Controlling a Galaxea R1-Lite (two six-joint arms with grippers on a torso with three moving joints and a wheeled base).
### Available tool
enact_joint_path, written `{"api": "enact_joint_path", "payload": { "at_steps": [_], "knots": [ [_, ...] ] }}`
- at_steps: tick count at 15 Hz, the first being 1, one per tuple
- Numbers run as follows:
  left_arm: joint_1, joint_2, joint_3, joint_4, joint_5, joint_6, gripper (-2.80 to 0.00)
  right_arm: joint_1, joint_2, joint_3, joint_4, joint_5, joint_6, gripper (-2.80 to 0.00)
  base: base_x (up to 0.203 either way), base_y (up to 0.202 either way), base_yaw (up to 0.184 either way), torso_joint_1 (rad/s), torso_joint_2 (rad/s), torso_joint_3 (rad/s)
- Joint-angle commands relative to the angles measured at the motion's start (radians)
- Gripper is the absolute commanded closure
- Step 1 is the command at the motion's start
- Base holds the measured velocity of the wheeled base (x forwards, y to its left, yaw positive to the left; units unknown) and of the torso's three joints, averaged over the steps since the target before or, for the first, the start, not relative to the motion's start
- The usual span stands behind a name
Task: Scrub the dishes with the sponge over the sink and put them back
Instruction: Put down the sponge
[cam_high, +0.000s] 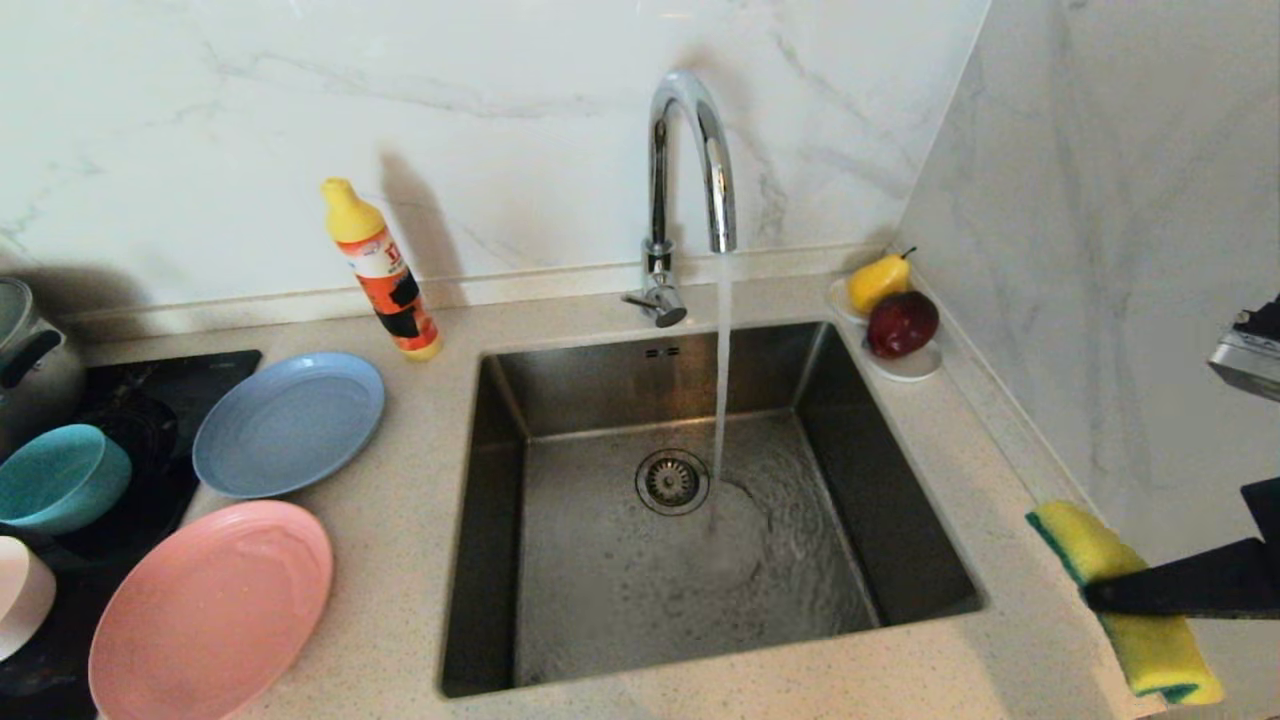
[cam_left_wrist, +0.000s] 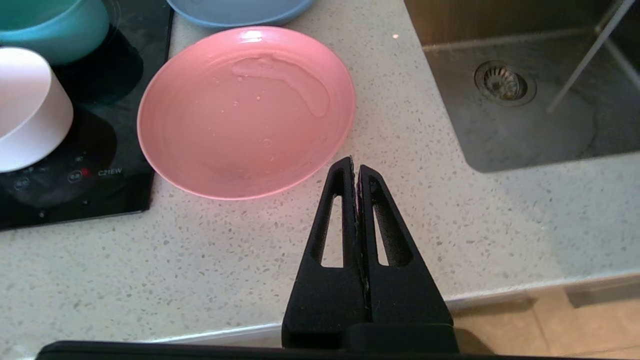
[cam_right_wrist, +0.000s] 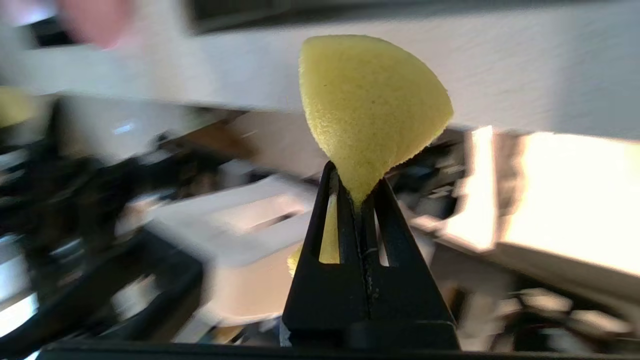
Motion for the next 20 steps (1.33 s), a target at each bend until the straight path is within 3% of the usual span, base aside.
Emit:
{"api": "enact_joint_path", "payload": {
  "at_steps": [1, 5, 8, 14, 20],
  "knots": [
    [0.0, 0.001, 0.003, 0.006, 0.002, -0.018, 0.0, -0.003, -0.006, 0.029, 0.004, -0.073, -0.053, 0.0, 0.0, 0.0, 0.0, 0.0, 0.0, 0.0],
    [0.0, 0.001, 0.003, 0.006, 0.002, -0.019, 0.0, -0.007, -0.055, 0.119, -0.016, -0.212, -0.175, 0.0, 0.0, 0.0, 0.0, 0.0, 0.0, 0.0],
    [0.0, 0.002, 0.003, 0.006, 0.002, -0.019, 0.0, -0.006, -0.085, 0.268, -0.177, -0.32, -0.236, 0.0, 0.0, 0.0, 0.0, 0.0, 0.0, 0.0],
    [0.0, 0.001, 0.003, 0.006, 0.002, -0.019, 0.0, -0.02, -0.065, 0.507, -0.391, -0.533, -0.264, 0.0, 0.0, 0.0, 0.0, 0.0, 0.0, 0.0],
    [0.0, 0.001, 0.003, 0.006, 0.002, -0.021, 0.0, -0.084, 0.123, 0.709, -0.762, -0.569, -0.269, 0.0, 0.0, 0.0, 0.0, 0.0, 0.0, 0.0]
  ]
}}
